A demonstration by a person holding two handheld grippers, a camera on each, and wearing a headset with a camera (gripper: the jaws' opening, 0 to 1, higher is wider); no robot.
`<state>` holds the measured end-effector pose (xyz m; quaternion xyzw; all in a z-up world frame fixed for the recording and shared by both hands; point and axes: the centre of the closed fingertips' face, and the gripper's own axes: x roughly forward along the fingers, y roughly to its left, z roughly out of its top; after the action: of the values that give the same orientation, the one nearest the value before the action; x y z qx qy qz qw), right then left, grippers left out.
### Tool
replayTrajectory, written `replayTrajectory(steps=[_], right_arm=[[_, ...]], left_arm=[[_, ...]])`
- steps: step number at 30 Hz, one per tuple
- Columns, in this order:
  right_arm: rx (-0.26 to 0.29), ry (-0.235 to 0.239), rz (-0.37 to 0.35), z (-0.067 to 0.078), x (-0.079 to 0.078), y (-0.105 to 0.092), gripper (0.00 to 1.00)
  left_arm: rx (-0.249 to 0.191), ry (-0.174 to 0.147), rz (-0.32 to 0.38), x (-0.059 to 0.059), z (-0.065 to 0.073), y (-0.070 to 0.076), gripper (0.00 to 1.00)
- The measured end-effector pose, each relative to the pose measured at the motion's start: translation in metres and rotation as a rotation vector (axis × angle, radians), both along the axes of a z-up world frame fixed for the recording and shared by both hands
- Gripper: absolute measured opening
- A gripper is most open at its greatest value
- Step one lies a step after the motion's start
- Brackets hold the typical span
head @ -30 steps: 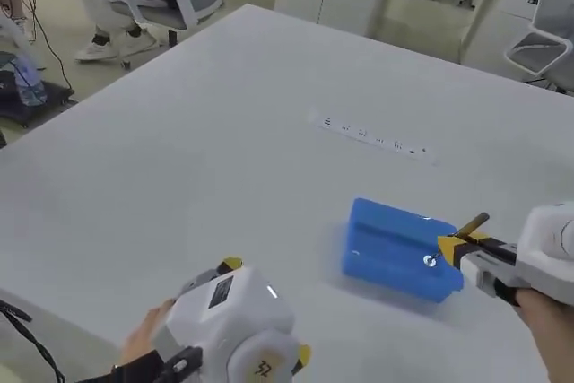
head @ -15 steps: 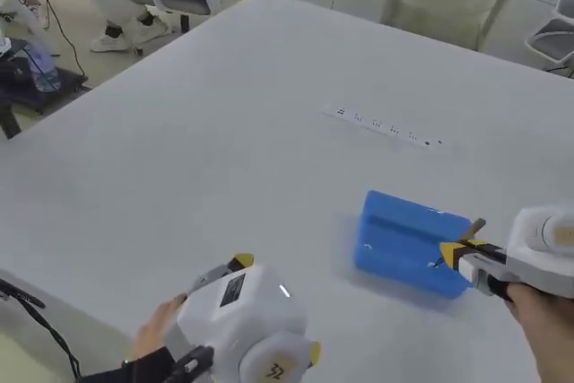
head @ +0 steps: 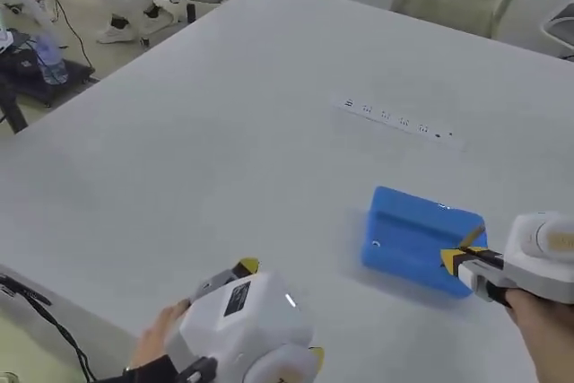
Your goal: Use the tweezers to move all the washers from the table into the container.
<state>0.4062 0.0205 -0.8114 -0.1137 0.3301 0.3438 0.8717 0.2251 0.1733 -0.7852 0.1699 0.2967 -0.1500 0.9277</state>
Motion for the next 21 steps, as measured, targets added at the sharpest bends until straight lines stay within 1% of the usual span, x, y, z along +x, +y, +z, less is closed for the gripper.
replayTrajectory(steps=[4,6,9,10,11,12,14,15,16,17,19,21], right_arm=[[-0.011,0.003,0.006,-0.005,-0.002,-0.001,0.05],[-0.003,0.008,0.0,-0.001,-0.002,-0.001,0.05],[0.004,0.009,-0.003,-0.002,-0.002,-0.001,0.05],[0.005,0.009,-0.001,-0.002,-0.002,0.0,0.05],[-0.001,0.005,0.003,-0.002,-0.002,-0.001,0.05],[-0.005,0.002,0.007,-0.002,-0.002,-0.001,0.05],[-0.002,0.001,0.009,-0.003,-0.002,0.0,0.06],[0.002,0.001,0.004,-0.002,-0.002,-0.001,0.06],[0.007,0.0,-0.002,-0.001,-0.002,-0.001,0.06],[0.013,0.002,-0.006,0.0,-0.002,-0.002,0.06],[0.018,-0.005,-0.013,0.003,-0.003,-0.004,0.06],[0.042,-0.023,-0.024,0.012,-0.001,-0.005,0.05]], left_arm=[[0.006,0.003,0.0,0.0,-0.001,0.001,0.69],[0.011,0.003,-0.005,-0.001,-0.001,0.0,0.69],[0.013,-0.002,-0.016,-0.001,0.0,-0.002,0.68],[0.005,-0.006,-0.021,-0.001,0.002,-0.004,0.68],[-0.012,-0.021,-0.02,-0.001,0.006,-0.005,0.67],[-0.017,-0.029,-0.021,0.0,0.008,-0.005,0.65],[-0.051,-0.042,-0.016,0.001,0.013,-0.006,0.64],[-0.103,-0.042,-0.012,0.001,0.015,-0.009,0.63],[-0.13,-0.037,-0.013,0.001,0.017,-0.011,0.63],[-0.135,-0.026,-0.019,0.001,0.017,-0.011,0.62],[-0.131,-0.028,-0.027,0.001,0.019,-0.012,0.61],[-0.123,-0.029,-0.047,0.0,0.023,-0.016,0.59]])
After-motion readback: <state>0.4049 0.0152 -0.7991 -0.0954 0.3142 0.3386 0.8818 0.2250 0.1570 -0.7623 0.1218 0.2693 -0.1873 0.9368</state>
